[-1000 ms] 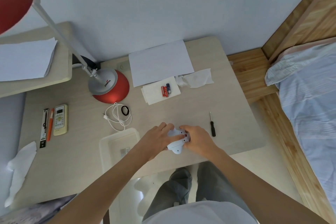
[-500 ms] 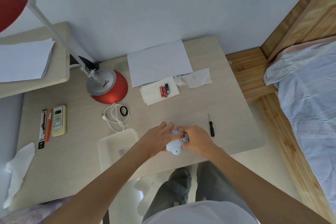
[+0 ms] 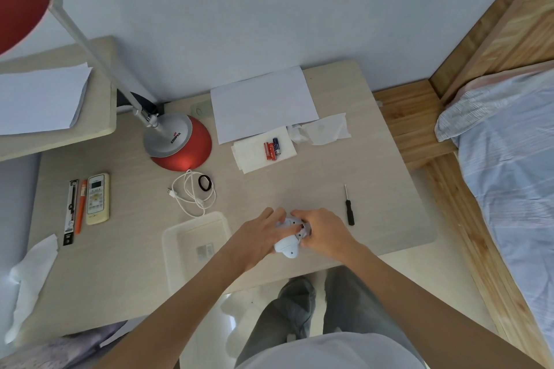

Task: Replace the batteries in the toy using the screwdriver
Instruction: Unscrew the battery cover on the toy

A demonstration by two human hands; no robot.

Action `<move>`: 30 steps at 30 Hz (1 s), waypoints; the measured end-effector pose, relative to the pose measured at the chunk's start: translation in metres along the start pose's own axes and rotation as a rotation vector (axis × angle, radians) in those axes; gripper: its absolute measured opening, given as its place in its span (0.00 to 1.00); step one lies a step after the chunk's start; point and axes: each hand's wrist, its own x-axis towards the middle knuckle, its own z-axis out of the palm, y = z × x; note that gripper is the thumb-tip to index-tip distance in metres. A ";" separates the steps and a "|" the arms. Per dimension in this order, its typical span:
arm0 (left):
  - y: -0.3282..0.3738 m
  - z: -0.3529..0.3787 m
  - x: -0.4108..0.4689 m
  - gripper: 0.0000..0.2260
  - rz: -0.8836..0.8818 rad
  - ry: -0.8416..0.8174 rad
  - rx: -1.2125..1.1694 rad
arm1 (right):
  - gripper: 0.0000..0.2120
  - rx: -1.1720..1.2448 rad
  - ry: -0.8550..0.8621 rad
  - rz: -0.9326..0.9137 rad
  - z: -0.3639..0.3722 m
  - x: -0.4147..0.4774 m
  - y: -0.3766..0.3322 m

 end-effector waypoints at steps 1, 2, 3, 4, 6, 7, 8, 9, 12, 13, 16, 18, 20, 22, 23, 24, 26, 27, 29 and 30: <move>0.000 0.001 -0.002 0.37 -0.012 0.005 -0.012 | 0.29 0.006 0.001 -0.002 0.000 0.000 -0.001; 0.001 0.002 -0.003 0.36 -0.021 0.010 -0.020 | 0.29 0.008 0.003 0.001 0.001 0.000 -0.001; 0.001 0.003 -0.004 0.35 -0.027 0.017 -0.026 | 0.28 0.006 0.007 0.002 0.001 0.000 -0.001; 0.002 0.005 -0.005 0.35 -0.030 0.023 -0.031 | 0.27 0.001 0.009 0.003 0.002 0.001 -0.001; 0.003 0.006 -0.007 0.34 -0.038 0.036 -0.042 | 0.25 -0.002 0.009 0.003 0.002 0.001 -0.003; 0.004 0.006 -0.008 0.34 -0.041 0.044 -0.046 | 0.25 -0.001 0.009 0.003 0.001 0.002 -0.003; 0.006 0.006 -0.008 0.34 -0.044 0.051 -0.051 | 0.25 -0.001 0.009 0.004 0.001 0.002 -0.003; 0.006 0.006 -0.009 0.34 -0.046 0.059 -0.058 | 0.26 -0.002 0.008 0.008 0.001 0.002 -0.003; 0.008 0.006 -0.010 0.35 -0.046 0.080 -0.071 | 0.29 -0.020 -0.004 0.022 0.002 0.002 0.000; 0.009 0.006 -0.010 0.35 -0.042 0.093 -0.072 | 0.30 -0.025 -0.007 0.021 0.003 0.003 0.000; 0.011 0.007 -0.010 0.34 -0.035 0.137 -0.095 | 0.31 -0.033 -0.006 0.024 0.003 0.003 0.000; 0.011 0.008 -0.012 0.34 -0.037 0.156 -0.150 | 0.26 -0.030 0.002 0.022 0.002 0.002 -0.001; 0.012 0.011 -0.014 0.33 -0.052 0.176 -0.195 | 0.16 -0.024 -0.002 0.009 -0.001 0.002 -0.004; 0.015 0.014 -0.014 0.30 -0.071 0.197 -0.230 | 0.11 -0.018 0.000 0.004 -0.003 0.001 -0.006; 0.017 0.015 -0.014 0.28 -0.079 0.221 -0.254 | 0.10 -0.014 0.000 0.003 -0.004 0.001 -0.007; 0.019 0.016 -0.013 0.26 -0.087 0.242 -0.267 | 0.10 -0.017 -0.003 0.008 -0.004 0.001 -0.007; 0.022 0.019 -0.011 0.24 -0.094 0.272 -0.243 | 0.11 -0.025 -0.006 0.018 -0.002 0.001 -0.006; 0.023 0.020 -0.011 0.24 -0.094 0.276 -0.230 | 0.12 -0.025 -0.009 0.023 -0.002 0.000 -0.005; 0.025 0.022 -0.010 0.24 -0.117 0.270 -0.225 | 0.14 -0.015 -0.017 0.028 -0.003 -0.001 -0.005; 0.027 0.023 -0.010 0.23 -0.131 0.269 -0.223 | 0.15 -0.011 -0.019 0.029 -0.004 -0.001 -0.004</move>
